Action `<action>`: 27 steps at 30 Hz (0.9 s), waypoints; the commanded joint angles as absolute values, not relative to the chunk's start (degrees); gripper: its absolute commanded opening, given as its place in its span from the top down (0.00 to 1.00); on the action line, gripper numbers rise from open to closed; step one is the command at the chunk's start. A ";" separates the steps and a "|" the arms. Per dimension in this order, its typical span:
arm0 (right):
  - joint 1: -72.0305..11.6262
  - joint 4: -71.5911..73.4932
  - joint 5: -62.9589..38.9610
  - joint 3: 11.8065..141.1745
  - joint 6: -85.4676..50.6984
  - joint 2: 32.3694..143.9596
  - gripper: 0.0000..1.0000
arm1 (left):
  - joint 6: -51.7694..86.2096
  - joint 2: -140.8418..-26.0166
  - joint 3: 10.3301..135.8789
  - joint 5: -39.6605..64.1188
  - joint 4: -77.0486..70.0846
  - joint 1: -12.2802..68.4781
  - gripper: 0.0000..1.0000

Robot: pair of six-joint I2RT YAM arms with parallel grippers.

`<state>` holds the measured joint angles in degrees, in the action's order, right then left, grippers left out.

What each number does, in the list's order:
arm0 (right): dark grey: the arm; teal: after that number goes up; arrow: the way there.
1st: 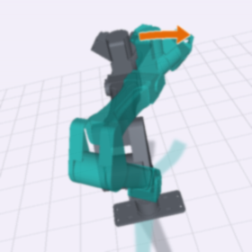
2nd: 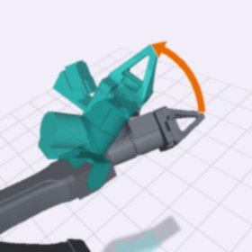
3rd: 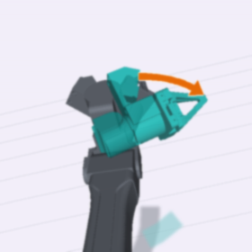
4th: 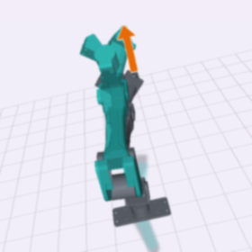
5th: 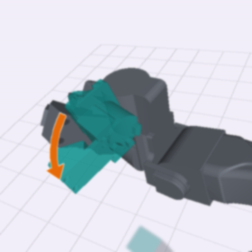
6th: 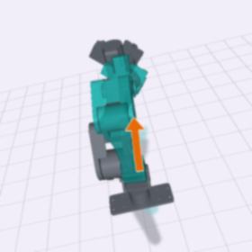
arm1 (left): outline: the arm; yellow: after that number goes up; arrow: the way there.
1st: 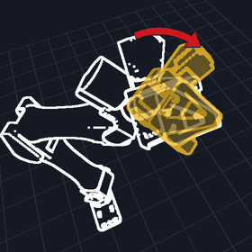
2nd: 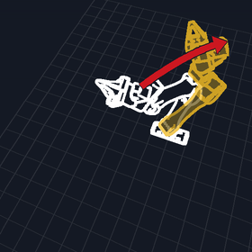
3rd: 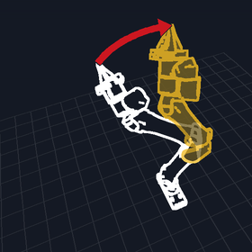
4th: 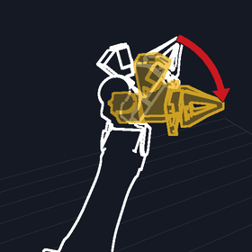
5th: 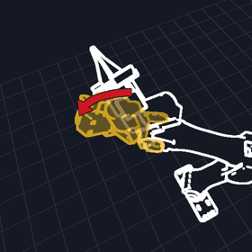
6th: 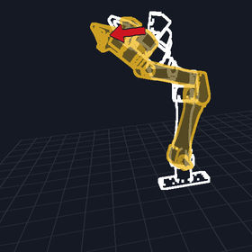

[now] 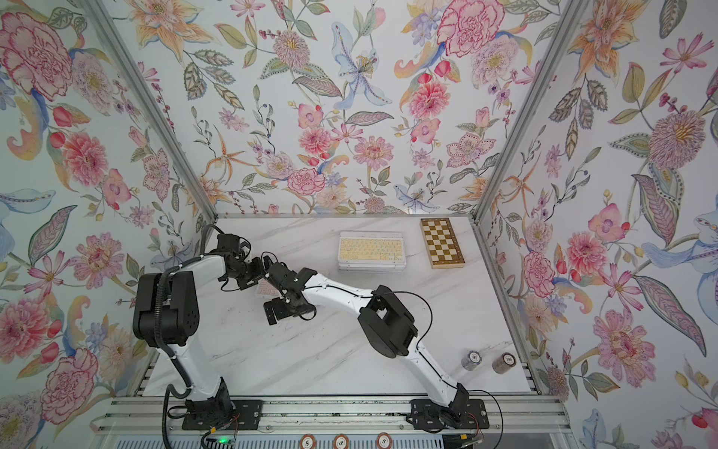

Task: Stack the numeric keypads
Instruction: Move the numeric keypad to the center of the board.

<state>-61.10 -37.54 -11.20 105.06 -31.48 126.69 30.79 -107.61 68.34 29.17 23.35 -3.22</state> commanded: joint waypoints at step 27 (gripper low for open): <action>-43.45 5.77 -27.99 73.70 -50.35 120.77 0.01 | 30.80 -119.05 76.63 29.50 26.55 4.14 0.01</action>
